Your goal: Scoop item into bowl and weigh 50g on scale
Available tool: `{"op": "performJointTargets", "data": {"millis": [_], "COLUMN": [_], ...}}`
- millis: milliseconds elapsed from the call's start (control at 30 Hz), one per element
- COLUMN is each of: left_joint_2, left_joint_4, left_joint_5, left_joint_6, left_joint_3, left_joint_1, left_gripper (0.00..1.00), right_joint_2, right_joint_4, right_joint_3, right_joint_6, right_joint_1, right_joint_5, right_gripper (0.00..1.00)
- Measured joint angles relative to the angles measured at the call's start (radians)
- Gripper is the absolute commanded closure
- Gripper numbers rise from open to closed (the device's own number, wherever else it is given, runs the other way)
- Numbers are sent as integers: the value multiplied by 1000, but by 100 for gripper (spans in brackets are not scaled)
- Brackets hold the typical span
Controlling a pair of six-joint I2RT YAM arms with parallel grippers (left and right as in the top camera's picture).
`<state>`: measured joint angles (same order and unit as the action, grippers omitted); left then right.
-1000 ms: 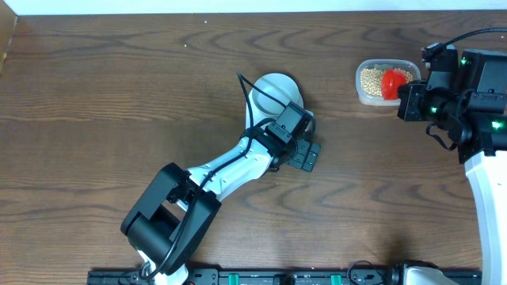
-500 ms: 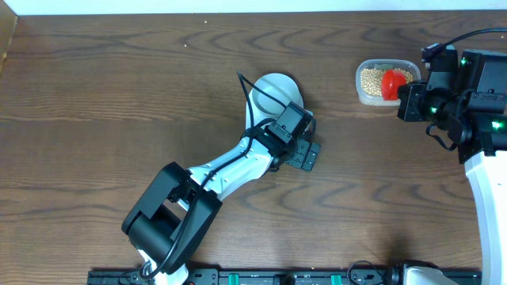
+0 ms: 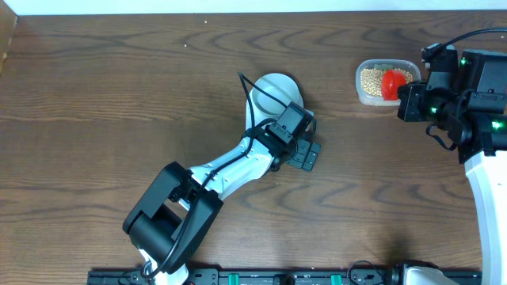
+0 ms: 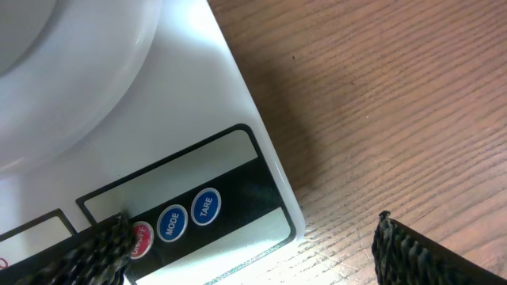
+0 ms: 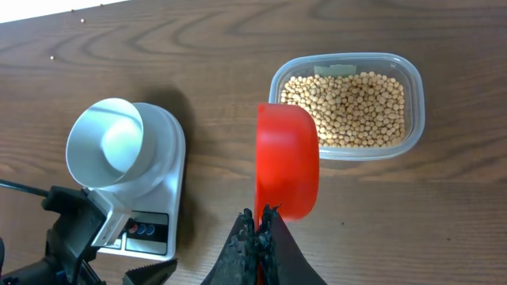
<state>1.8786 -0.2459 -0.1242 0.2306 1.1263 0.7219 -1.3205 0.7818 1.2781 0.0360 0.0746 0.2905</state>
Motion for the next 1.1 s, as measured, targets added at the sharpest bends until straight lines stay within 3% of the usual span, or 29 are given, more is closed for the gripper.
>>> {"op": "performJointTargets", "data": {"millis": [1100], "left_joint_2": [3], "left_joint_4": [-16], "left_joint_5": [20], "left_joint_6": [1], "left_joint_3": [2], "left_joint_1": [21], "left_gripper": [2], "right_joint_2": [0], "right_joint_4": [2], "right_joint_3": [0], "right_joint_6": [-5], "right_joint_1": [0], "right_joint_5": [-18], "right_gripper": [99]}}
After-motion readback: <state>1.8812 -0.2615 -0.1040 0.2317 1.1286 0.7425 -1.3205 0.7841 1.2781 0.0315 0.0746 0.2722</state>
